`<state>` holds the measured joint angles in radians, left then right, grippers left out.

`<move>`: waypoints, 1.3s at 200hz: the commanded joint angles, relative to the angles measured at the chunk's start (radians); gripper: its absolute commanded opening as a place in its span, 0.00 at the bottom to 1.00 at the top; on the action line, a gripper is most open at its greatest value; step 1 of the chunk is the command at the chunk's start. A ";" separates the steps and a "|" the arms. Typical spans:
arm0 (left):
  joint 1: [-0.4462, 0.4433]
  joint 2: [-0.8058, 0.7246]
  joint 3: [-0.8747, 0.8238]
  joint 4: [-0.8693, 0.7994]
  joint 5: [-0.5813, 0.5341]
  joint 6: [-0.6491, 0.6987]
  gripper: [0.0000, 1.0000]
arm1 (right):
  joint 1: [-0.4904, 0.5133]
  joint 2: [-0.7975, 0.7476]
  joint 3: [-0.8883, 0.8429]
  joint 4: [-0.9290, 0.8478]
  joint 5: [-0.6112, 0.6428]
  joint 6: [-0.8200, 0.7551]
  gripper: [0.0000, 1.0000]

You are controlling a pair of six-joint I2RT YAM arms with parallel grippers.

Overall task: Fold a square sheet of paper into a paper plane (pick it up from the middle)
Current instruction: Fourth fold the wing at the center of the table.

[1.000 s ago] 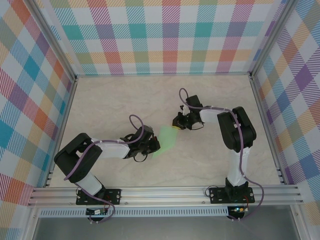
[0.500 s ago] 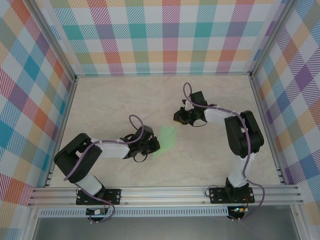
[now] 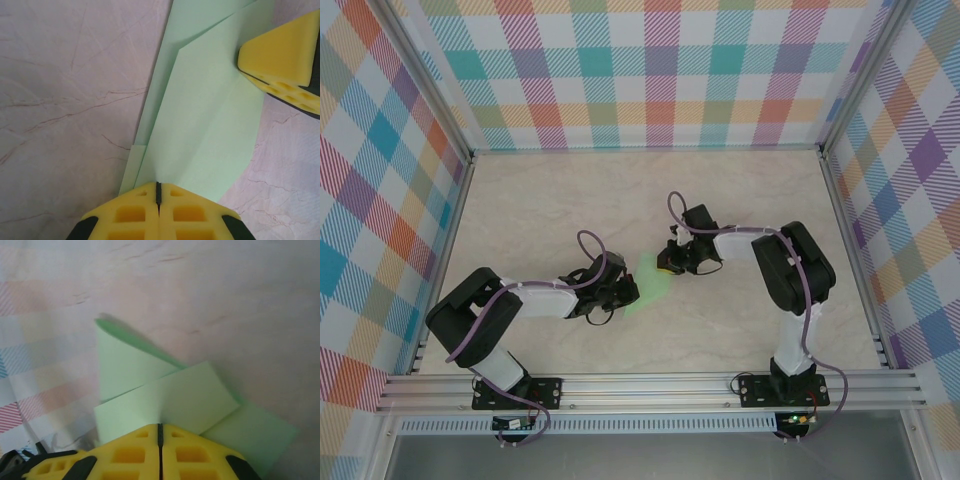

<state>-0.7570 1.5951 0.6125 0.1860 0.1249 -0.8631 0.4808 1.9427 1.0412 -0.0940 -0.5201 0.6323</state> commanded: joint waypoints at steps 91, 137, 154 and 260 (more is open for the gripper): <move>-0.008 0.039 -0.037 -0.156 0.006 0.025 0.00 | -0.100 -0.070 0.060 -0.008 -0.031 -0.015 0.12; -0.008 0.048 -0.034 -0.149 0.008 0.023 0.00 | 0.001 -0.098 -0.008 0.063 -0.090 0.044 0.11; -0.008 0.051 -0.033 -0.149 0.011 0.024 0.00 | 0.044 -0.082 -0.016 0.068 -0.091 0.053 0.10; -0.008 0.005 -0.009 -0.179 0.045 0.036 0.00 | 0.067 0.054 -0.038 -0.020 0.029 0.026 0.05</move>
<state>-0.7570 1.5970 0.6189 0.1791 0.1345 -0.8448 0.5468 1.9575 1.0210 -0.0383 -0.5823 0.6861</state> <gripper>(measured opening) 0.039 0.062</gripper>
